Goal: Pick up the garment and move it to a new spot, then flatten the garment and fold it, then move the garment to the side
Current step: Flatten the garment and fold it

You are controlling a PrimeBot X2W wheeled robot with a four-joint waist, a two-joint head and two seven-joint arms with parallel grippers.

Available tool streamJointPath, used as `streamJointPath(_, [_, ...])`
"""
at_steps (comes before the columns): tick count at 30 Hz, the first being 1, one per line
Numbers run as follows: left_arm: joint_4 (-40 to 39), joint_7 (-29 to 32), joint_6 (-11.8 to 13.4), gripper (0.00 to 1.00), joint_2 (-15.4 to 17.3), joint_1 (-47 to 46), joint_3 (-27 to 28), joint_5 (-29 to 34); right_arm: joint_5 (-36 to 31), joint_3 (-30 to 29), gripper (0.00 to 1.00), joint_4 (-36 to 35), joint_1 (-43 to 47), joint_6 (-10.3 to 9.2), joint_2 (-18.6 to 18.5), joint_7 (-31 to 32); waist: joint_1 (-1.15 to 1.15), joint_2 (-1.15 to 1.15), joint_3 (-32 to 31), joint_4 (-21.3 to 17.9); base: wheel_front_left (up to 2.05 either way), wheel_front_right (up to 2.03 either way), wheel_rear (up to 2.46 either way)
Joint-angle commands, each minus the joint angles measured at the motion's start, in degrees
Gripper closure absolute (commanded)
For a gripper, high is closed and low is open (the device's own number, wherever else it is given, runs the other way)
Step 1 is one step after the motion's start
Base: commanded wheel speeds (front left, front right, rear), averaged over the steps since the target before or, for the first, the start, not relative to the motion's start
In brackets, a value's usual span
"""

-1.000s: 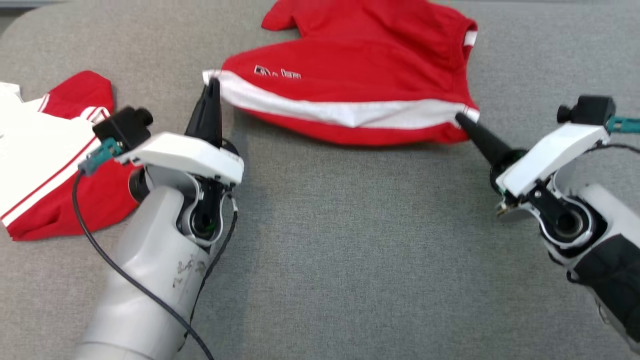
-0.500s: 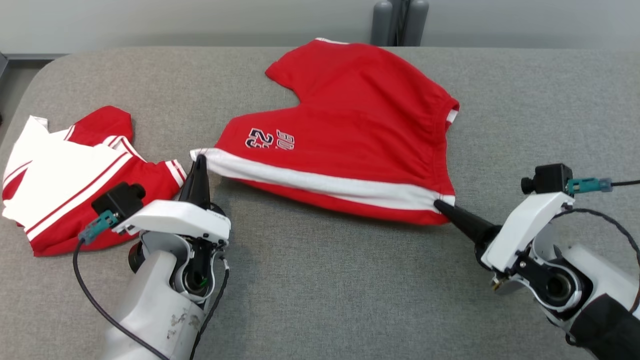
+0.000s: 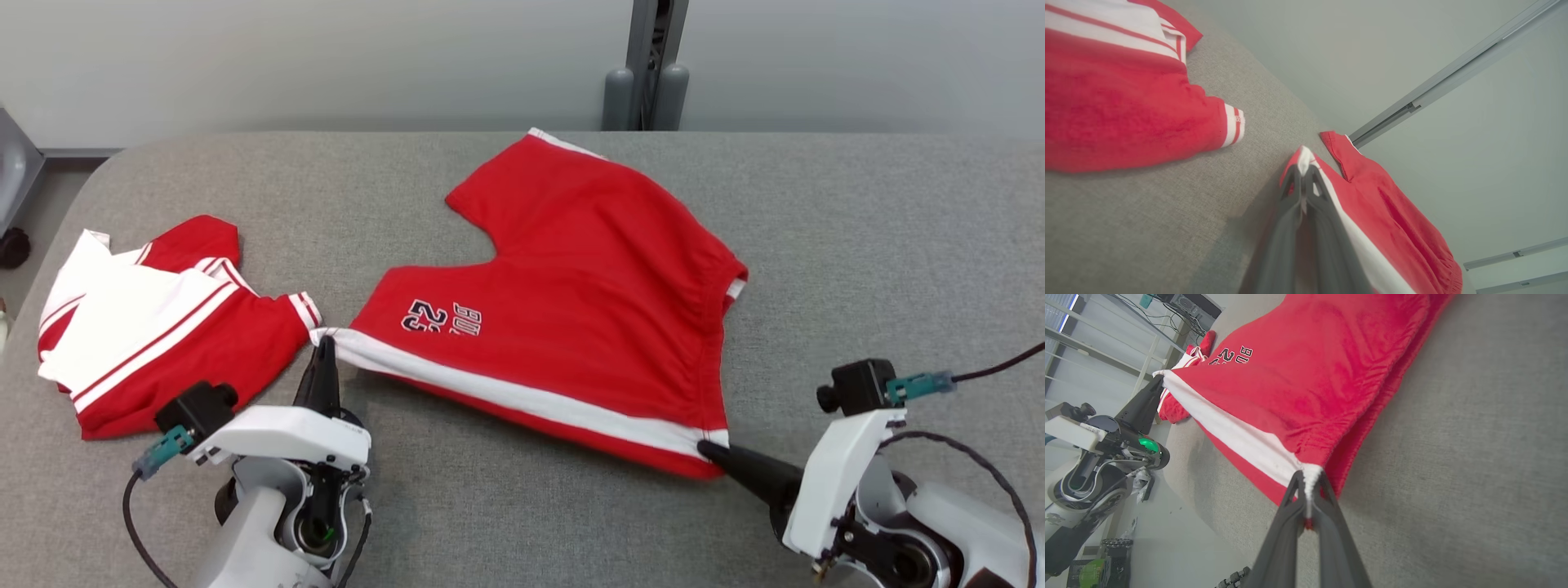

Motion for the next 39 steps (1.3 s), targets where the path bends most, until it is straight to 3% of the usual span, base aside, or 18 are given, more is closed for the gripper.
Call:
streamJointPath(1, [-0.41,-0.26,-0.3,1.0,0.36,0.91,0.46,-0.37,0.07,0.66,1.0,-0.36,0.86,0.02,-0.78,0.0,0.0,0.0,-0.61,-0.02,0.0,0.0,0.0])
streamJointPath(8, [-3.99,-0.27,-0.53,1.0,0.38,6.0,1.42,-0.94,0.97,3.45,1.0,-2.16,2.79,0.02,-2.93,-0.7,0.0,0.0,-3.12,0.23,0.0,0.0,0.0])
streamJointPath(25, [-15.07,-0.27,2.15,1.0,0.37,19.09,4.2,0.97,3.41,7.93,1.0,-9.17,8.97,0.02,-6.25,-0.82,0.0,0.0,-6.62,1.66,0.0,0.0,0.0])
streamJointPath(39, [-19.7,-0.25,2.92,1.0,0.33,12.48,6.92,9.16,7.04,2.12,1.0,-13.05,5.04,0.02,-4.95,-2.81,0.0,0.0,-2.39,-2.48,0.0,0.0,0.0])
